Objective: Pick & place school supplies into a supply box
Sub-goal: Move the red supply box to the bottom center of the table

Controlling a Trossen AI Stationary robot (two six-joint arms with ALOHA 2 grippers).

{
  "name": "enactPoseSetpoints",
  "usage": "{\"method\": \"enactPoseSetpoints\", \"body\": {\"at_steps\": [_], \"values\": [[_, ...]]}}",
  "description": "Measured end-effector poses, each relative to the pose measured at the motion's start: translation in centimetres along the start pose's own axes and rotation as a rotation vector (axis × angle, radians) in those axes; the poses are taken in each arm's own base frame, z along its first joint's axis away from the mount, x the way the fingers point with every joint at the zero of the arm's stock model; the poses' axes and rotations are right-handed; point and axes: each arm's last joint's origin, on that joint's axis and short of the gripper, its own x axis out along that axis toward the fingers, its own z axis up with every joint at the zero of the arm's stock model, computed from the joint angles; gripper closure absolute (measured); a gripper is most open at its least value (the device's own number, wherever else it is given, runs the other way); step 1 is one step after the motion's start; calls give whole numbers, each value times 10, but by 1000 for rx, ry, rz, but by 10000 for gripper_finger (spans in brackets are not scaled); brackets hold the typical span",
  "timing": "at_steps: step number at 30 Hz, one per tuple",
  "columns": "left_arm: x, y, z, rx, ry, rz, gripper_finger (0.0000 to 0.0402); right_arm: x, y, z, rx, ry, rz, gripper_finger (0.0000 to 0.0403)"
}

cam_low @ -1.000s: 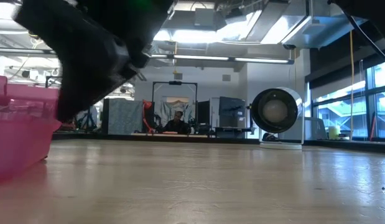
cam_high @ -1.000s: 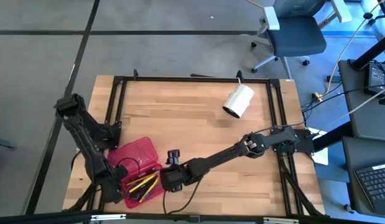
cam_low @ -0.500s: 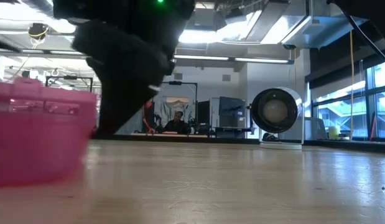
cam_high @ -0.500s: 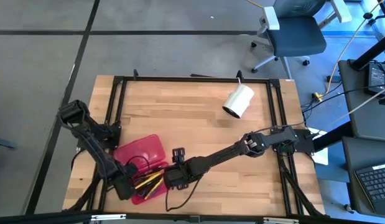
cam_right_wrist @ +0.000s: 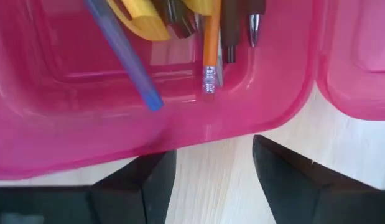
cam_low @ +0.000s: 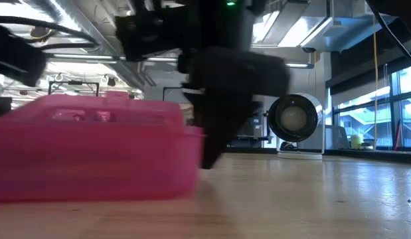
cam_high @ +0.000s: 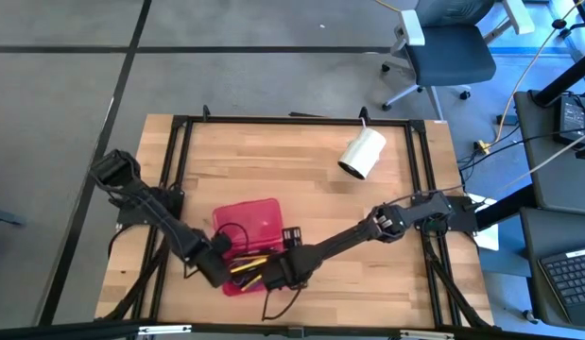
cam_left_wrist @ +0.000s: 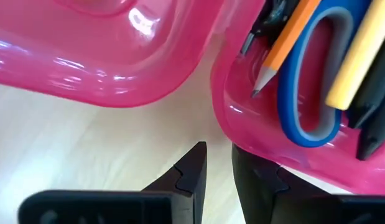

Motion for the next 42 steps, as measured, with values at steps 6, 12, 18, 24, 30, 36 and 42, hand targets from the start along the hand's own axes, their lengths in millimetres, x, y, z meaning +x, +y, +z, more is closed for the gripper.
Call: {"method": "enactPoseSetpoints", "body": {"at_steps": [6,12,18,24,30,36,42], "values": [[0,-6,29,77,-51,-115,332,-6,14,-13,-19,91,21,189],[1,-3,45,116,-73,-127,332,-12,31,-22,-52,102,12,189],[0,-3,51,104,-97,-141,332,-20,37,-31,-29,125,-67,189],[11,-10,53,120,-99,-171,332,-23,41,-35,-33,135,-97,189],[21,-13,55,126,-88,-171,332,-23,40,-38,-20,162,-116,189],[20,-14,56,133,-102,-180,332,-43,41,-42,-16,125,-99,189],[21,-15,56,141,-112,-183,332,-63,39,-46,6,86,-77,211]]}}
